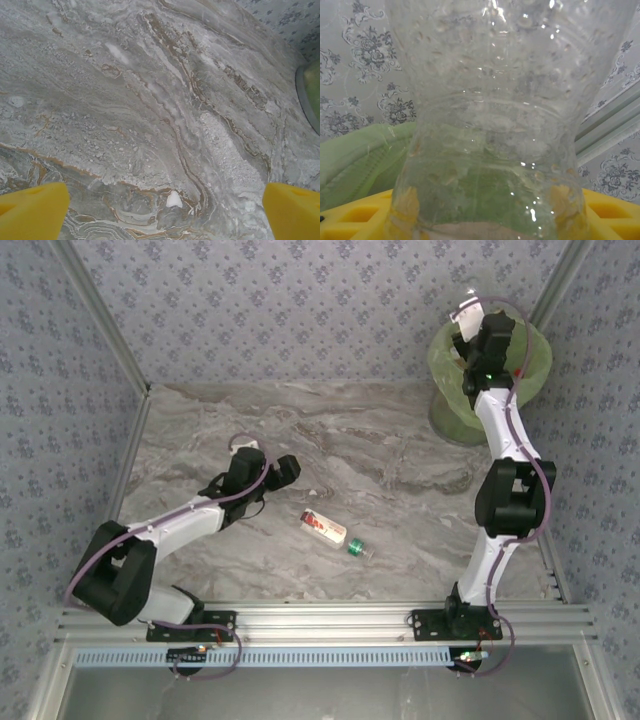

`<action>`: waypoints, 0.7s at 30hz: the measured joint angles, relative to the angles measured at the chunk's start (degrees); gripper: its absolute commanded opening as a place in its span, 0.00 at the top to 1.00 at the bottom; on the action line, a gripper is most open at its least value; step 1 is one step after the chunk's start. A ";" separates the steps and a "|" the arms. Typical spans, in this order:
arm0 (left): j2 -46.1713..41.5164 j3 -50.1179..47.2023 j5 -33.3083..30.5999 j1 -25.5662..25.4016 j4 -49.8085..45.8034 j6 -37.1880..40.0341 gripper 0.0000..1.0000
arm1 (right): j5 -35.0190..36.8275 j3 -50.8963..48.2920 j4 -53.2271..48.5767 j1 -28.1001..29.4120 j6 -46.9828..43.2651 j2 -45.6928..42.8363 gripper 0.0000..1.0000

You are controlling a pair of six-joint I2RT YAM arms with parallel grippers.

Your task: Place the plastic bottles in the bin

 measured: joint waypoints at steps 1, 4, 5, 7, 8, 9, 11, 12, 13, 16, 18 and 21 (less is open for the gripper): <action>0.31 0.00 0.00 0.00 0.02 0.00 0.01 | -0.39 -0.13 0.11 0.11 0.00 -0.22 0.64; 0.61 0.00 0.00 0.00 0.15 0.00 0.01 | -0.85 -0.72 0.42 0.11 -0.02 -0.72 0.64; 0.61 0.00 0.00 0.00 0.24 0.00 0.01 | -0.85 -0.83 0.42 0.13 0.00 -0.74 0.64; 0.66 0.00 0.00 0.00 0.24 0.00 0.01 | -0.83 -0.90 0.33 0.15 0.02 -0.74 0.64; 0.66 0.00 0.02 0.00 0.24 -0.02 0.01 | -0.81 -0.92 0.17 0.13 0.02 -0.74 0.64; 0.66 0.00 0.00 0.00 0.22 0.00 0.01 | -0.81 -0.92 0.07 0.07 0.04 -0.72 0.64; 0.66 0.00 0.00 0.00 0.22 0.00 0.01 | -0.81 -0.92 -0.17 -0.15 0.07 -0.70 0.64; 0.66 0.00 0.00 0.00 0.22 0.00 0.01 | -0.81 -0.76 -0.39 -0.37 0.09 -0.59 0.63; 0.66 0.00 0.00 0.00 0.20 0.02 0.01 | -0.79 -0.48 -0.63 -0.61 0.24 -0.35 0.63; 0.66 0.00 -0.02 0.00 0.20 0.02 0.01 | -0.74 1.01 -1.70 -1.51 1.14 0.81 0.62; 0.66 0.00 -0.02 0.00 0.20 0.00 0.01 | -0.61 1.90 -2.40 -2.14 1.77 1.49 0.59; 0.66 0.00 -0.04 0.00 0.20 0.00 0.01 | 0.13 3.19 -3.02 -2.89 2.03 2.47 0.55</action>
